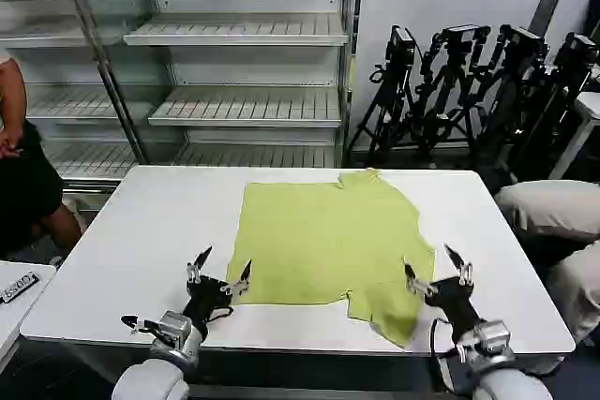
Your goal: Fold and organize the clothes.
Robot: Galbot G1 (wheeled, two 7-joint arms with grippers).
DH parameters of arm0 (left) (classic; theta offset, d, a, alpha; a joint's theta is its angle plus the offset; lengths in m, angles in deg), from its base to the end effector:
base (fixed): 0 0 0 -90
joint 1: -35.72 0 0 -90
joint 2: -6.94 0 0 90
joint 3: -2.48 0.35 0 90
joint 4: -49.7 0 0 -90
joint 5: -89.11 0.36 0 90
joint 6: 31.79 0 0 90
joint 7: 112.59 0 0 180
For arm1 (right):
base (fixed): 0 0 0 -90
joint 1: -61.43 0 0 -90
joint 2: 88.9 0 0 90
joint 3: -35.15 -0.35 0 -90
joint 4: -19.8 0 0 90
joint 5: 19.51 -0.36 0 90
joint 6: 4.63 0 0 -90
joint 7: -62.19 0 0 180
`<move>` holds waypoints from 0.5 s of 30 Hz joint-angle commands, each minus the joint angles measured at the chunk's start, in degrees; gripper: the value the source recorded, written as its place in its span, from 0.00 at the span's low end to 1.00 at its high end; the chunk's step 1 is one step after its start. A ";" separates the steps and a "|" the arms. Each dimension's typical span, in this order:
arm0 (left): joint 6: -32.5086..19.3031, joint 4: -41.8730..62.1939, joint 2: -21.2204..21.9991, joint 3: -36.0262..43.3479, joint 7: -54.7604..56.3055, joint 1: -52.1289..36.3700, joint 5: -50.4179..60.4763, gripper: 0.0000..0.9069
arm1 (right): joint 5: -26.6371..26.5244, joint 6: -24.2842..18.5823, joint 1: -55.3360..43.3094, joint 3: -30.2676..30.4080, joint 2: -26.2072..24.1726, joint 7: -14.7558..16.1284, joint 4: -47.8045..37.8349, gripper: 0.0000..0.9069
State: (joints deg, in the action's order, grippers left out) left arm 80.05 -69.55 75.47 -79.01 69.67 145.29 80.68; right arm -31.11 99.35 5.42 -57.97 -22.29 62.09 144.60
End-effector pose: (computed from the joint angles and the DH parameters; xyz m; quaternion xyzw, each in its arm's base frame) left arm 0.2327 0.0205 -0.2727 -0.1132 -0.9806 -0.0961 0.1276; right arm 0.1741 -0.0721 -0.2697 0.0817 -0.9853 0.0932 0.1177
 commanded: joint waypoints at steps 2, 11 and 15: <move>11.30 -1.80 -0.36 -0.79 0.86 5.85 -4.01 1.00 | -1.78 2.08 9.37 1.02 -0.62 -2.94 3.09 1.00; 11.22 -2.34 -0.83 -3.63 1.98 4.30 -9.44 1.00 | -1.83 2.42 8.17 1.61 -0.52 -2.75 1.81 1.00; 11.22 -1.09 -1.21 -4.62 2.68 3.01 -10.13 1.00 | -1.96 2.45 7.96 1.98 -0.49 -2.78 1.98 1.00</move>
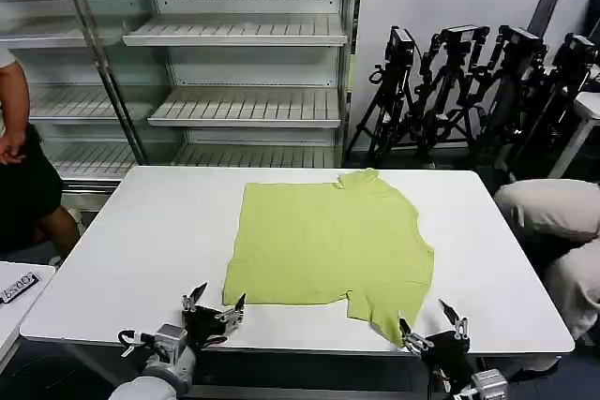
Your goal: Fold and organize the clothes.
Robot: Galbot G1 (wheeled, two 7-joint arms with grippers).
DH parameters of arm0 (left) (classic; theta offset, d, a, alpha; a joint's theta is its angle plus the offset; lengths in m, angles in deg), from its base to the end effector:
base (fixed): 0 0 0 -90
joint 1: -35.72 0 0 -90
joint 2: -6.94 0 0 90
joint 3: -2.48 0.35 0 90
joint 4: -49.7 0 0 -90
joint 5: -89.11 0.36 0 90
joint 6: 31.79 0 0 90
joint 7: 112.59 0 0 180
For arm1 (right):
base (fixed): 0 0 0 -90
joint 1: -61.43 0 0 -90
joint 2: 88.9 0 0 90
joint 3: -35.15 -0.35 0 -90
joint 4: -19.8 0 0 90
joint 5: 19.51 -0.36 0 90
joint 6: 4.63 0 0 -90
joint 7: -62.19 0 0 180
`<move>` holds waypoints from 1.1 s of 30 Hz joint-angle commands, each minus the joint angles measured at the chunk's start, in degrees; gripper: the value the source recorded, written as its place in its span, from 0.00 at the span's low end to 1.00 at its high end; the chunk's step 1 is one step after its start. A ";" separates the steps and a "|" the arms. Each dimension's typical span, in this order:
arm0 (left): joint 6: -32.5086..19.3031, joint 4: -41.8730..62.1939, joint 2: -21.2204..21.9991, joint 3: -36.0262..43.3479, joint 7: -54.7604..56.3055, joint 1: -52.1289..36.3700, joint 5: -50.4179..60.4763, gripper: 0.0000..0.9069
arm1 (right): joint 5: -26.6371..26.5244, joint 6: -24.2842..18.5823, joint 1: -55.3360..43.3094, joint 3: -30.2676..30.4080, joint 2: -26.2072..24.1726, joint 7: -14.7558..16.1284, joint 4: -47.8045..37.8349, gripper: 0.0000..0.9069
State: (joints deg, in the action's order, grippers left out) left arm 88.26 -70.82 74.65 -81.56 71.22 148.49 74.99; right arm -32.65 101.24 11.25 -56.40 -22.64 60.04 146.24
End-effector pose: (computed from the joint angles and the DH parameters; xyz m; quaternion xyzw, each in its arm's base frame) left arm 0.2198 0.0336 -0.2733 -0.0938 -0.9693 -0.0703 0.2161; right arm 0.1446 -0.0620 -0.2787 0.0856 -0.9781 0.0752 0.1743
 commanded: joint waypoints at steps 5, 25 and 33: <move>3.07 0.79 -0.12 -1.59 1.40 0.43 -4.52 1.00 | -0.63 0.61 1.15 1.93 0.09 -1.87 -0.57 1.00; 2.97 0.15 -0.20 -0.35 -3.28 0.85 -4.67 0.02 | -5.04 2.91 -1.07 4.87 0.06 -2.86 -1.37 0.00; -0.20 -0.61 -0.75 -1.55 -5.06 -1.35 -6.94 0.01 | -4.41 3.08 -6.73 3.76 0.73 -2.48 1.06 0.00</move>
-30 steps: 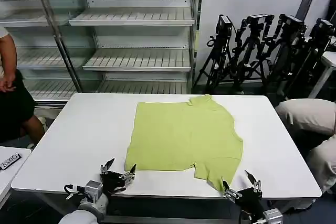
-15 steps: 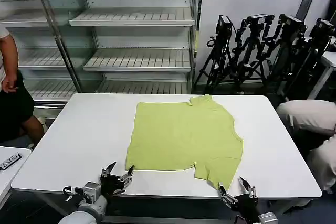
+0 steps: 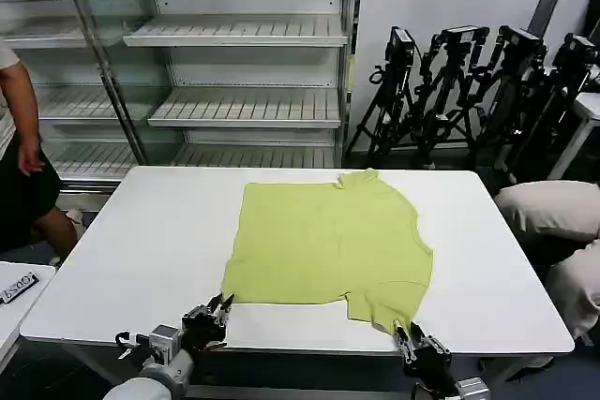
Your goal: Fold and organize the clothes.
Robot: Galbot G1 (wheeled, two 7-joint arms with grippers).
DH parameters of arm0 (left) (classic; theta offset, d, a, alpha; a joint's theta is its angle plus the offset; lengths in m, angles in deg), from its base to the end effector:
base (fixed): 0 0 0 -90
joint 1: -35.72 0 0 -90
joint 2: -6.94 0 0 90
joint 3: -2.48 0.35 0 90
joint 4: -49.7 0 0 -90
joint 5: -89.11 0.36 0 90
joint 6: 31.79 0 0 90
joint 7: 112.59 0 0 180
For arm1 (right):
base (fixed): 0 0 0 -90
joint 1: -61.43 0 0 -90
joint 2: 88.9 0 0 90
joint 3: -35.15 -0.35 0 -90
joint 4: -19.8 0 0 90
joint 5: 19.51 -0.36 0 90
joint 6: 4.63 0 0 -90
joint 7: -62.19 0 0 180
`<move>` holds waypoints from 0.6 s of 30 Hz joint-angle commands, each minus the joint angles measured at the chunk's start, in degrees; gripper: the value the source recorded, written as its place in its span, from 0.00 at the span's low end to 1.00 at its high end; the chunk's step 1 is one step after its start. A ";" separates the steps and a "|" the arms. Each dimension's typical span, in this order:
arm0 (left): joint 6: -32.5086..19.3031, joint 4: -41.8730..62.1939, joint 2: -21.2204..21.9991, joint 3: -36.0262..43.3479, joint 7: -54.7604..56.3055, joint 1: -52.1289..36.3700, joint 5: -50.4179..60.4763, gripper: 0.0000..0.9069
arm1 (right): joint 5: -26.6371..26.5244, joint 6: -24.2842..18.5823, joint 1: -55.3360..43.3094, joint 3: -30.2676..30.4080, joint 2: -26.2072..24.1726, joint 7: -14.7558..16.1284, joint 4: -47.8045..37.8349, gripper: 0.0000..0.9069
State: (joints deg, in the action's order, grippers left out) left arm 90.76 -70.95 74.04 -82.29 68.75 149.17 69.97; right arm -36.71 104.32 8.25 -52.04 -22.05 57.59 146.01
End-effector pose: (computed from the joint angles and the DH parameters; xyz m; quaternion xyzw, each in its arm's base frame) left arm 0.2175 0.0388 -0.2735 -0.1226 -0.9603 -0.0332 0.2482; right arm 0.1532 -0.0409 -0.2794 0.0948 -0.9763 0.0289 0.1923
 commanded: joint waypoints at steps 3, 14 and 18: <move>-4.12 -0.38 0.08 -1.43 -3.36 -3.86 -2.76 0.01 | -0.52 1.36 -9.04 -1.57 -0.12 -0.31 -0.03 0.00; -4.16 9.68 2.28 1.32 -2.20 -18.79 -5.35 0.01 | 0.31 5.49 -32.79 2.77 0.49 1.76 -16.35 0.00; -4.38 14.72 2.16 2.68 -2.26 -23.48 -7.11 0.01 | 1.36 5.12 -38.14 4.28 0.96 1.60 -21.83 0.00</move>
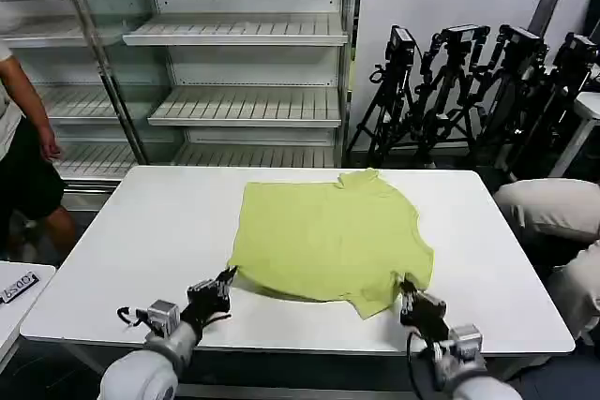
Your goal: Fold and organize the clothes.
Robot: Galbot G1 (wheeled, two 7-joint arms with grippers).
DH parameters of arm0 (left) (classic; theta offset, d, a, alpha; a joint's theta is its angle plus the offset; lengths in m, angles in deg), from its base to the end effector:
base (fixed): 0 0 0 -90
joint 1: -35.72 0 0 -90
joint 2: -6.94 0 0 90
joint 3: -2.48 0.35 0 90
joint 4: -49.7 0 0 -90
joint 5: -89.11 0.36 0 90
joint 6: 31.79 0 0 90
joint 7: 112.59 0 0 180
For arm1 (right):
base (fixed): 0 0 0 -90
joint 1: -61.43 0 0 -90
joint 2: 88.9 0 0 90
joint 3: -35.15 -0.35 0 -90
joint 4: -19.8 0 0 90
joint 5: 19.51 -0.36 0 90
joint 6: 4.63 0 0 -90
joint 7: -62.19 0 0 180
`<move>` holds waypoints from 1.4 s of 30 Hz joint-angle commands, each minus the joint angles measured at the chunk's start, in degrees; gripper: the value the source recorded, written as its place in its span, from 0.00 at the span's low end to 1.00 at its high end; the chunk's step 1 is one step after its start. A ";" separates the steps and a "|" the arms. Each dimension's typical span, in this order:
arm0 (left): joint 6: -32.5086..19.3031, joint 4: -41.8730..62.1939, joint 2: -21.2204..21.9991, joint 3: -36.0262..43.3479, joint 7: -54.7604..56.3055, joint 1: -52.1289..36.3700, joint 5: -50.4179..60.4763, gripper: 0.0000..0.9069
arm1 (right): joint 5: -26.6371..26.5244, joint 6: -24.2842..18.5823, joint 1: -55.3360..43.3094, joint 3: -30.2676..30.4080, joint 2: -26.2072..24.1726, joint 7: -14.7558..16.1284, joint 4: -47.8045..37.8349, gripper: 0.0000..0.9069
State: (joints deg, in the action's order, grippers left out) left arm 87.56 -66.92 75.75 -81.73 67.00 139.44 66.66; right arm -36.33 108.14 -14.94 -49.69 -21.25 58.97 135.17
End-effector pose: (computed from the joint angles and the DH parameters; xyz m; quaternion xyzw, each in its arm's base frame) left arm 0.2665 0.0379 -0.2583 -0.1364 -0.9750 0.0049 0.1751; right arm 0.2696 -0.0474 -0.2631 0.0839 -0.9879 0.0496 0.1205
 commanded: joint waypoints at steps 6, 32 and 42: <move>-1.92 17.59 0.76 5.35 -0.63 -19.16 -3.70 0.01 | 1.90 0.42 -19.31 2.56 0.75 -0.05 -17.01 0.00; -1.97 17.29 -0.93 7.62 2.58 -20.06 -2.55 1.00 | 0.30 0.72 -16.85 1.34 0.43 -0.38 -16.98 1.00; 3.73 12.19 -2.11 10.99 9.21 -13.98 -4.32 1.00 | -3.14 5.41 -4.95 -1.85 -2.75 -2.18 -7.24 1.00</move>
State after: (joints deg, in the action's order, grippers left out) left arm 87.55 -50.54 74.70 -72.45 71.39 121.68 63.46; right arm -38.14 111.34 -25.98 -49.84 -22.47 57.70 122.64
